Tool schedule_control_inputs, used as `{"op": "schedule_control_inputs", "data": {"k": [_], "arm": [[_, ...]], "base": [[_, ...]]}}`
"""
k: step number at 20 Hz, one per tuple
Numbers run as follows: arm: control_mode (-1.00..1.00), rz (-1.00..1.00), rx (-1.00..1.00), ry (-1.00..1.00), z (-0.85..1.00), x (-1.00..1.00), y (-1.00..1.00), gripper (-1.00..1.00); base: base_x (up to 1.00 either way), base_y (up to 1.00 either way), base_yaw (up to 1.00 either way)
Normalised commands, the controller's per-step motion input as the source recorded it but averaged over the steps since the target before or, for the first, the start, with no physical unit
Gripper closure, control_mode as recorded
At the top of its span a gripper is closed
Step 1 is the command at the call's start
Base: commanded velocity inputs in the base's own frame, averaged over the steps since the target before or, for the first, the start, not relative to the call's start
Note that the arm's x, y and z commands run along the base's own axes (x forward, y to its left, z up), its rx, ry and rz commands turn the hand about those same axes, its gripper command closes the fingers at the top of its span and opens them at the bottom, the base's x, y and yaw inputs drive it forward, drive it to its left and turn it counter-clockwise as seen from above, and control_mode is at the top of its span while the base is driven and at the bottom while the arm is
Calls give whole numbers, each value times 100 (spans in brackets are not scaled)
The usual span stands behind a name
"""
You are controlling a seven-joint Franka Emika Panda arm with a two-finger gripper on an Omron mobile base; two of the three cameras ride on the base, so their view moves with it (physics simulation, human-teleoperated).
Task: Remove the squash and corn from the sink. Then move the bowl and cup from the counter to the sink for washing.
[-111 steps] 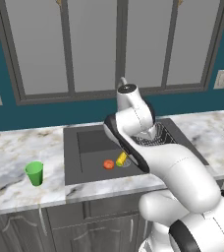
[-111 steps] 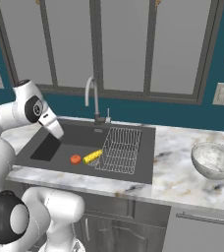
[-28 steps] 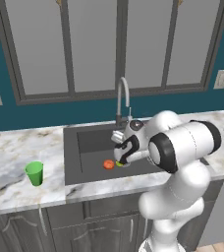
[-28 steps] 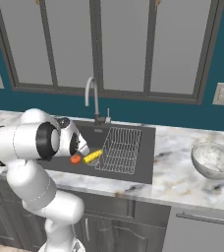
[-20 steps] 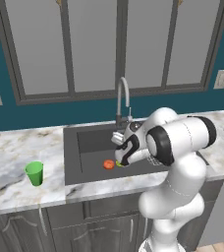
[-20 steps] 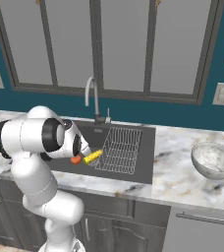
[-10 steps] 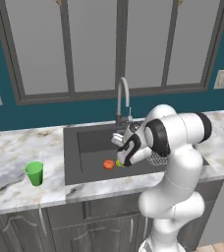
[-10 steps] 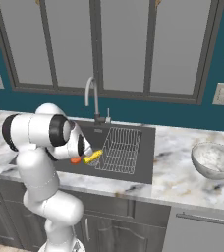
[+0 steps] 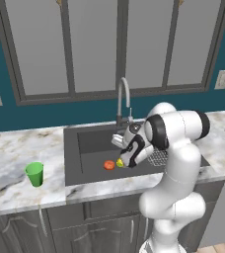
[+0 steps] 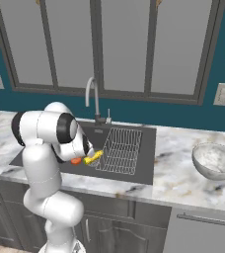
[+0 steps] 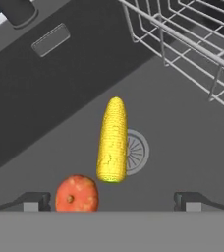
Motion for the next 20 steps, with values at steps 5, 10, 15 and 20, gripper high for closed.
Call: {"op": "schedule_control_inputs", "data": {"k": [5, 10, 15, 20], "arm": [[-100, -2, 0, 0, -16, 8, 9, -100], [-100, -4, 0, 0, -17, 5, 9, -100], [-100, -5, 0, 0, -17, 2, 7, -100], [-100, -4, 0, 0, -18, 5, 1, -100]], "base": [[0, 0, 0], [0, 0, 0], [0, 0, 0], [0, 0, 0]]}}
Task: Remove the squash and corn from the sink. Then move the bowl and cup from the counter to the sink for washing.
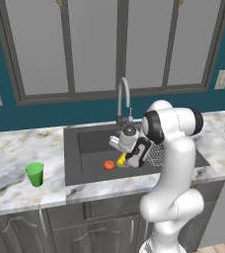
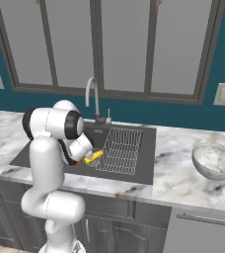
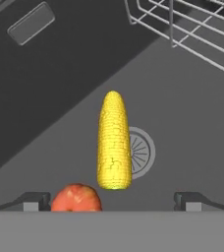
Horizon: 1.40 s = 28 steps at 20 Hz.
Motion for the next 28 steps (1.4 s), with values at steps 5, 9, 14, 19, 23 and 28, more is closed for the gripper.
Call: {"op": "schedule_control_inputs", "data": {"k": [5, 9, 14, 19, 23, 28], "arm": [[-100, -1, 0, 0, -19, 9, 0, -100], [-100, 0, 0, 0, -19, 11, 0, -100], [-100, 0, 0, 0, -18, 12, 0, -100], [-100, 0, 0, 0, -18, 15, 0, -100], [-100, 0, 0, 0, -17, 14, 0, -100], [-100, 0, 0, 0, -17, 13, -1, -100]], "base": [[0, 0, 0], [0, 0, 0], [0, 0, 0], [0, 0, 0], [0, 0, 0], [0, 0, 0]]}}
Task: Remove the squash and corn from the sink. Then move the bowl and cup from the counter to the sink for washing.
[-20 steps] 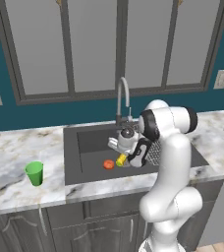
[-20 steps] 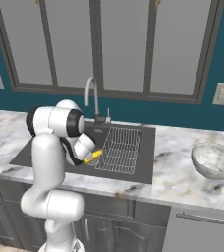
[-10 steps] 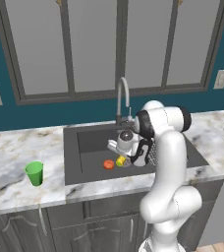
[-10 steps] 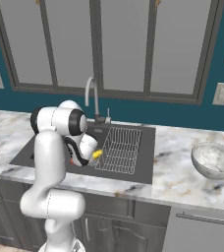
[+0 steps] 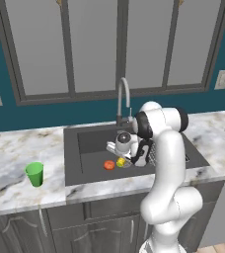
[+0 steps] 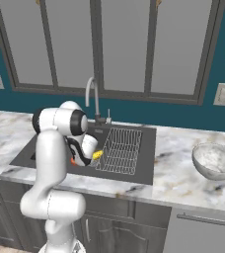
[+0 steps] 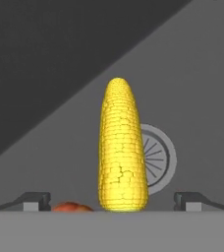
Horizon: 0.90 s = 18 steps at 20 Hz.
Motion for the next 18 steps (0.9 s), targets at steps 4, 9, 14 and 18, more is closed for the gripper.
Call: {"op": "schedule_control_inputs", "data": {"k": [4, 9, 14, 18], "arm": [[-100, 0, 0, 0, -16, 13, -2, -100], [-100, 0, 0, 0, -17, 7, -9, -100], [-100, -2, 0, 0, -14, 6, -4, -100], [-100, -4, 0, 0, -12, 9, -8, -100]], "base": [[0, 0, 0], [0, 0, 0], [0, 0, 0], [0, 0, 0]]}}
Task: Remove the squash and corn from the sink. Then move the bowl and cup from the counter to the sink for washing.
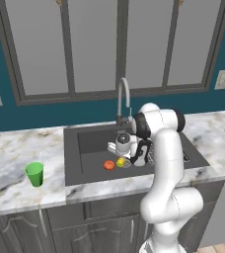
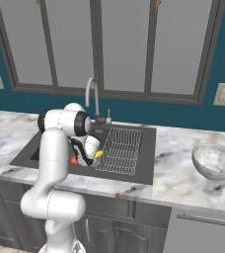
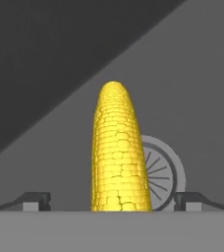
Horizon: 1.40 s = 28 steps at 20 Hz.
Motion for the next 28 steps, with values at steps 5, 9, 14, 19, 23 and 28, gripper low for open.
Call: {"op": "schedule_control_inputs", "data": {"k": [5, 9, 14, 19, 23, 28], "arm": [[-100, -2, 0, 0, -15, 10, -3, -100], [-100, -1, 0, 1, -18, 12, 0, -100], [-100, 0, 0, 1, -19, 15, 0, -100], [-100, 0, 0, 2, -19, 17, -2, -100], [-100, 0, 0, 4, -19, 16, -1, -100], [-100, 0, 0, 7, -17, 15, 0, -100]], "base": [[0, 0, 0], [0, 0, 0], [0, 0, 0], [0, 0, 0], [0, 0, 0], [0, 0, 0]]}}
